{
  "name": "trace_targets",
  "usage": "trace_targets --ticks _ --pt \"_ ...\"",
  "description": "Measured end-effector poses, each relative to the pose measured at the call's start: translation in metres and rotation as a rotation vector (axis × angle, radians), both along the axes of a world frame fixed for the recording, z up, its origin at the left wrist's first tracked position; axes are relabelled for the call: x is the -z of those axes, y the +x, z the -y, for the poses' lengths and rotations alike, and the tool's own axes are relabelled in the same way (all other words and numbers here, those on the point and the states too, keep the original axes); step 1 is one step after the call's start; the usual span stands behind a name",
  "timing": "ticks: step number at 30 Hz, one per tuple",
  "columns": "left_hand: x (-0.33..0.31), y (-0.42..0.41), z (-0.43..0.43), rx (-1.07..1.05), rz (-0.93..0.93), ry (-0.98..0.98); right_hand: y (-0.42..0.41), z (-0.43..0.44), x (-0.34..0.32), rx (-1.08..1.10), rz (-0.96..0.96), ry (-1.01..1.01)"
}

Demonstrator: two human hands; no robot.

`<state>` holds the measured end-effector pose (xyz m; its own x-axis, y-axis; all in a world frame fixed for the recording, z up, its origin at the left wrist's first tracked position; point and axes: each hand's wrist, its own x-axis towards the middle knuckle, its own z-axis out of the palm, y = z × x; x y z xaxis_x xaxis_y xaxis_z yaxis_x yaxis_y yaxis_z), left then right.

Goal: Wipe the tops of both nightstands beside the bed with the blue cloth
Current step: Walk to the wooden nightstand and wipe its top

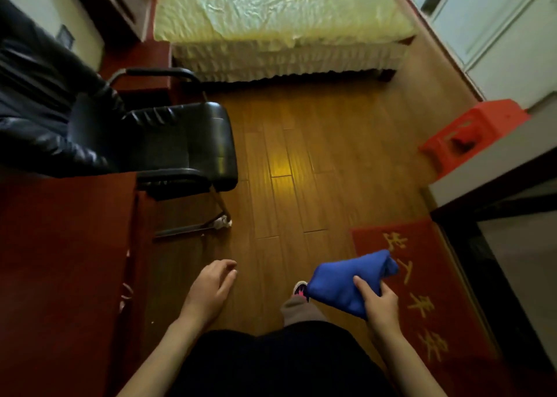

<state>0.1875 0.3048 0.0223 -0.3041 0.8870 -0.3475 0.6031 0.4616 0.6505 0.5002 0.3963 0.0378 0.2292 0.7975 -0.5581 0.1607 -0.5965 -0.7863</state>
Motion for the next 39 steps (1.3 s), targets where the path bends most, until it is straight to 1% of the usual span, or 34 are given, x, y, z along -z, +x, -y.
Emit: trace_targets --ticks 4,8,12,16,18,22,26,31,34,39 --pt "0.010 0.035 -0.061 -0.057 0.054 -0.026 0.042 -0.055 0.010 0.040 0.010 -0.018" --pt "0.011 0.047 -0.104 -0.137 0.054 -0.053 0.044 -0.123 0.011 -0.028 0.003 -0.033" --pt "0.008 0.030 -0.144 -0.246 0.030 -0.051 0.014 -0.201 0.005 -0.130 -0.032 0.000" --pt "0.014 0.001 -0.190 -0.366 0.026 -0.052 -0.033 -0.280 0.004 -0.208 -0.109 0.016" --pt "0.020 -0.015 -0.221 -0.395 0.028 -0.053 -0.059 -0.321 0.004 -0.250 -0.135 0.030" --pt "0.032 -0.057 -0.298 -0.388 0.033 -0.044 -0.103 -0.408 0.009 -0.288 -0.144 0.051" --pt "0.026 -0.104 -0.402 -0.414 0.047 -0.011 -0.134 -0.497 0.004 -0.243 -0.118 0.049" --pt "0.006 -0.143 -0.539 -0.316 0.046 0.086 -0.152 -0.601 -0.007 -0.196 -0.088 0.064" --pt "0.000 -0.156 -0.606 -0.280 0.051 0.104 -0.159 -0.659 -0.009 -0.155 -0.072 0.063" --pt "0.012 -0.178 -0.704 -0.294 0.065 0.098 -0.180 -0.770 -0.001 -0.194 -0.062 0.059"
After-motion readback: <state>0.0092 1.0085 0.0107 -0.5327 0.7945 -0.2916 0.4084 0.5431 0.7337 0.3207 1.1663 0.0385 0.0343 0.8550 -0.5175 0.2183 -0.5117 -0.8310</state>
